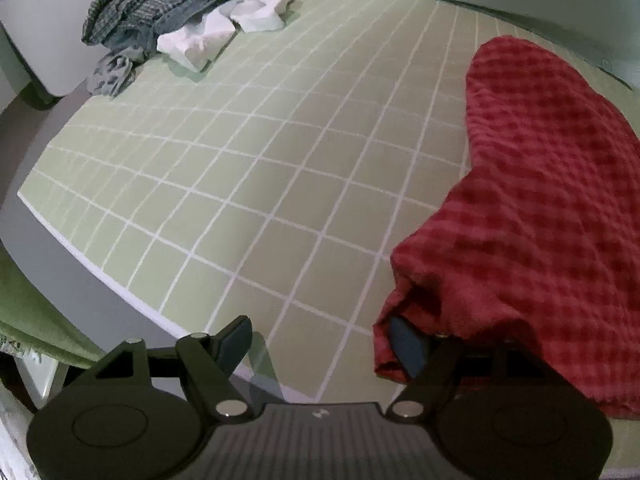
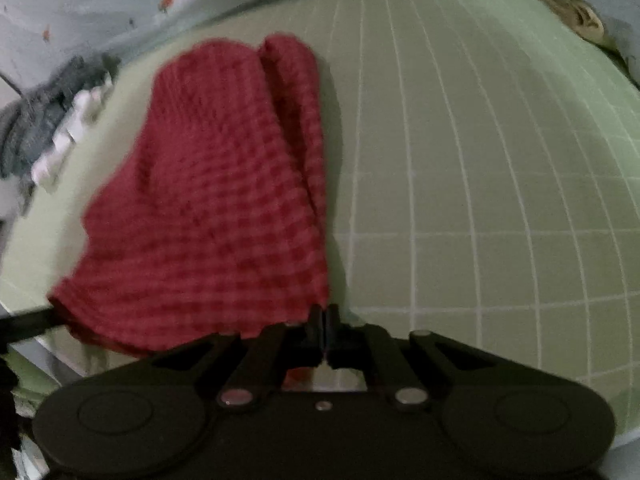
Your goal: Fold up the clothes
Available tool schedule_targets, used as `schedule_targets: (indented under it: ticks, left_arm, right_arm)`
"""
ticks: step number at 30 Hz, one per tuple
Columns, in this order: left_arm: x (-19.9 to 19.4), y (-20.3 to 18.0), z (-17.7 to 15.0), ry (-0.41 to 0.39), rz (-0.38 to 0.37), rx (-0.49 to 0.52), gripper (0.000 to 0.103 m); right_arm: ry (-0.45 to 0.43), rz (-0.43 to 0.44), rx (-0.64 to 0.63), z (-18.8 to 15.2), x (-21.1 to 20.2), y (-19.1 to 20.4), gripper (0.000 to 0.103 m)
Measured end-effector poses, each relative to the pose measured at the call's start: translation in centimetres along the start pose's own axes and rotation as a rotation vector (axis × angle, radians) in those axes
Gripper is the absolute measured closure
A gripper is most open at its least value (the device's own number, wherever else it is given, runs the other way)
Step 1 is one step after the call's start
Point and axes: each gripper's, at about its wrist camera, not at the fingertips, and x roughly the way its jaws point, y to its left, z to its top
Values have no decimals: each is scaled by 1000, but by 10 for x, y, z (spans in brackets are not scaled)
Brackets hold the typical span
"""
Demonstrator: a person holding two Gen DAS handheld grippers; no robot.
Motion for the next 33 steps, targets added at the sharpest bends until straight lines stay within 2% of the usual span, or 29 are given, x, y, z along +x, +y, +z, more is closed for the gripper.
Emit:
schedule_targets:
  ticks: [1, 3, 5, 8, 9, 12, 14, 19, 21, 23, 27, 31, 33]
  left_arm:
    - [-3, 1, 0, 10, -3, 8, 26]
    - [-10, 3, 0, 15, -4, 26, 27]
    - [-18, 7, 5, -1, -8, 29, 25]
    - [-27, 13, 17, -38, -25, 15, 16]
    - [-30, 16, 21, -51, -31, 11, 15]
    - [-40, 22, 33, -88, -47, -3, 13]
    - [-46, 27, 42, -113, -59, -13, 7]
    - [-36, 5, 82, -160, -109, 5, 6]
    - [-29, -8, 100, -178, -151, 25, 6]
    - [-20, -22, 118, -183, -186, 69, 6]
    - [5, -45, 150, -157, -198, 120, 6]
    - [14, -52, 163, -152, -210, 121, 6]
    - [19, -56, 169, -150, -216, 121, 6]
  right_arm:
    - [11, -7, -15, 4, 1, 4, 98]
    - [20, -29, -34, 13, 1, 9, 84]
    - [6, -46, -44, 20, -2, 10, 53]
    - [-44, -52, -35, 33, -9, 10, 44]
    - [-63, -54, -26, 39, -10, 10, 42]
    - [-120, -36, -4, 59, -9, 10, 44]
    - [-154, -6, -3, 75, -8, 13, 59]
    - [-204, 33, -33, 121, 8, 28, 60]
    - [-219, 44, -42, 141, 19, 36, 59]
    - [-232, 62, -39, 164, 35, 42, 59]
    - [-231, 77, -45, 203, 67, 57, 59]
    - [-225, 72, -119, 223, 100, 81, 59]
    - [-193, 71, -152, 225, 111, 87, 60]
